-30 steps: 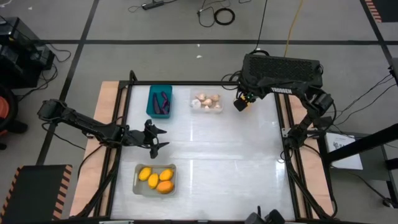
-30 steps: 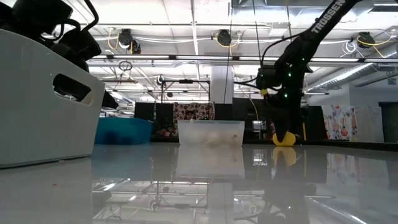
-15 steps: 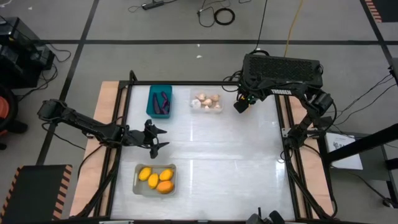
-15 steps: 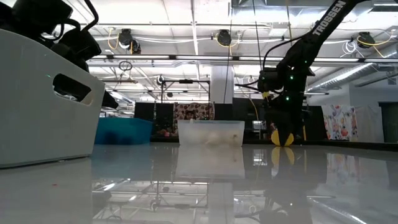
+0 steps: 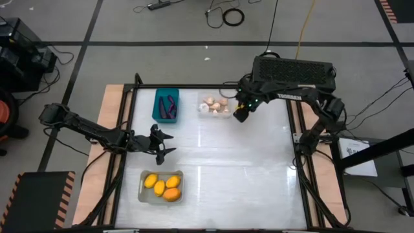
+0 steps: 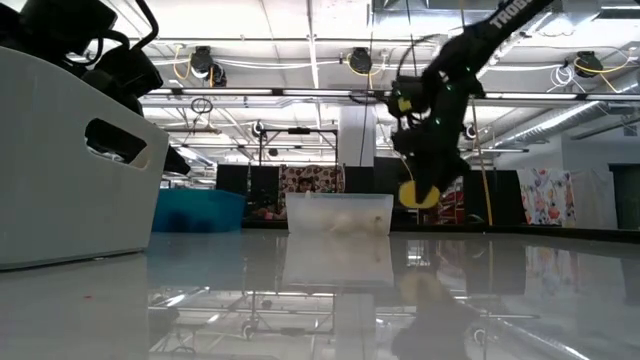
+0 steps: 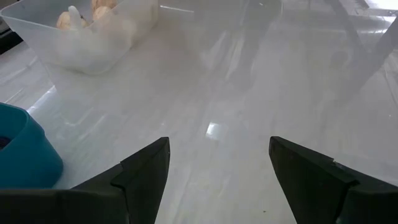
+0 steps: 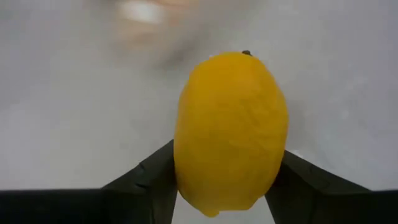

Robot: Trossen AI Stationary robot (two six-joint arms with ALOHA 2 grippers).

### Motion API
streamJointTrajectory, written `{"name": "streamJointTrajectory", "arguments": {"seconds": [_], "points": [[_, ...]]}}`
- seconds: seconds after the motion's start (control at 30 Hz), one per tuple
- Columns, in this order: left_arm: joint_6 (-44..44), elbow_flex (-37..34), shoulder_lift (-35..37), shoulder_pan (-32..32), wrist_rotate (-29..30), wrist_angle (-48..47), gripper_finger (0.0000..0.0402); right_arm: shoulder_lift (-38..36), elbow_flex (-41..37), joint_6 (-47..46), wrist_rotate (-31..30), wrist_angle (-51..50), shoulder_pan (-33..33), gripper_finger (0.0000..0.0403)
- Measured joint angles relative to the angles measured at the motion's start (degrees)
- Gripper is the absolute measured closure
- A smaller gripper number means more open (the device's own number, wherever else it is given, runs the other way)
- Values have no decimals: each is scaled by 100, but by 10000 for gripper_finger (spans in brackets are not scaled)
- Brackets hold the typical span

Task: Sort produce into baskets
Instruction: Put the lemon into the gray bin

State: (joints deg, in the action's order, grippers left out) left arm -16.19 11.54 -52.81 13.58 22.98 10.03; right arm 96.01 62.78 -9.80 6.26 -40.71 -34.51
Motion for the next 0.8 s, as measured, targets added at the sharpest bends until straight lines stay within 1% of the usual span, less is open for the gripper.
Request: {"name": "streamJointTrajectory", "arguments": {"seconds": [0.1,0.23,0.37,0.53,0.67,0.8], "points": [[0,0,0,0,0,-1,120,0,268,-9,-32,-173,479,209],[2,1,0,0,0,-1,120,0,638,-281,-30,-490,1161,222],[2,1,0,0,0,-1,120,0,873,-564,-19,-350,1982,234],[0,0,0,0,0,-1,120,0,903,-896,-19,938,3047,234],[-2,2,0,2,0,2,120,134,905,-964,-37,2349,3857,234],[-2,1,0,0,0,26,120,490,905,-827,-39,3863,4538,234]]}}
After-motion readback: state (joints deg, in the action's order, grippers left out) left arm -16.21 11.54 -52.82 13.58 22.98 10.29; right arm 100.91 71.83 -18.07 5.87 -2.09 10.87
